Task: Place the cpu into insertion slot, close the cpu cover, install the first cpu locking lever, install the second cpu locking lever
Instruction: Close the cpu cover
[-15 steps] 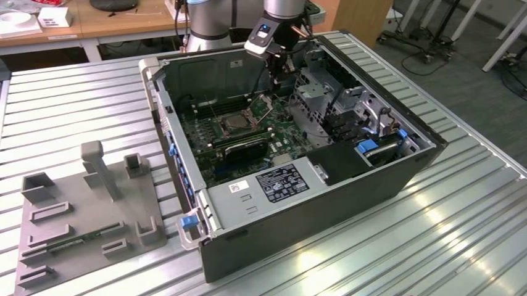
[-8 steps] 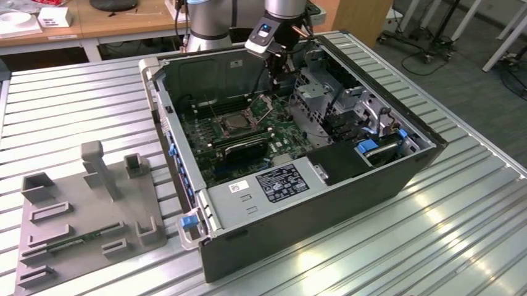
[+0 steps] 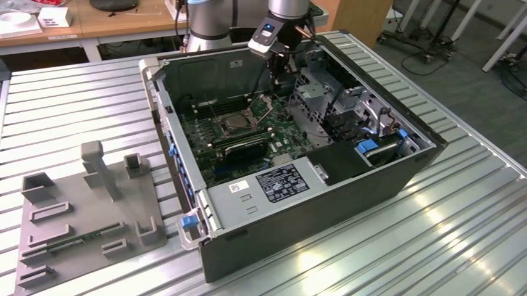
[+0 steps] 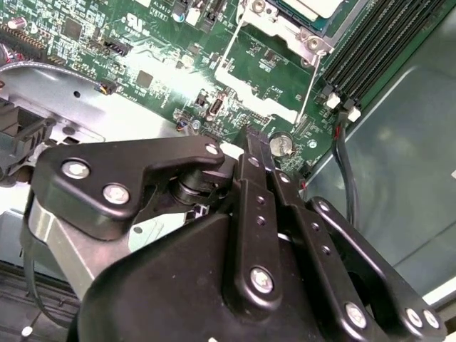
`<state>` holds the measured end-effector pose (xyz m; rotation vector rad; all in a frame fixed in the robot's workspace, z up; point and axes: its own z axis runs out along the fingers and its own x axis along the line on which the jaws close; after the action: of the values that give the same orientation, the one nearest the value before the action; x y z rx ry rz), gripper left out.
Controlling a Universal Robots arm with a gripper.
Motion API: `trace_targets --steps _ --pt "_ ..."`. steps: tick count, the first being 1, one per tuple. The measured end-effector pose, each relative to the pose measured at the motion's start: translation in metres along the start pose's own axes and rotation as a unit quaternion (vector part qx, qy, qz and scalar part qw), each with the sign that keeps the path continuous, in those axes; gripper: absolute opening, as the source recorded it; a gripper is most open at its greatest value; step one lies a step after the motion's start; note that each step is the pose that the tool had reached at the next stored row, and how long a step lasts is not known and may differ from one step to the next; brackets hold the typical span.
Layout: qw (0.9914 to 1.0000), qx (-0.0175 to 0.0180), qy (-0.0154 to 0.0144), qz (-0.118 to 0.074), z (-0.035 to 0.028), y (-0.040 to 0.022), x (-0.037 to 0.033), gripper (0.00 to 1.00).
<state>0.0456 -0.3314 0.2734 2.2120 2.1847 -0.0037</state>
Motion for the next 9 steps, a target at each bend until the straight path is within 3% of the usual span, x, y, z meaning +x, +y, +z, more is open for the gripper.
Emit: trace_targets --steps 5,9 --pt "0.99994 0.0105 -0.0005 0.0 0.0041 0.0043 0.0001 0.11" --pt "0.9999 0.0138 -0.0008 0.0 0.0102 0.0055 0.0003 0.11"
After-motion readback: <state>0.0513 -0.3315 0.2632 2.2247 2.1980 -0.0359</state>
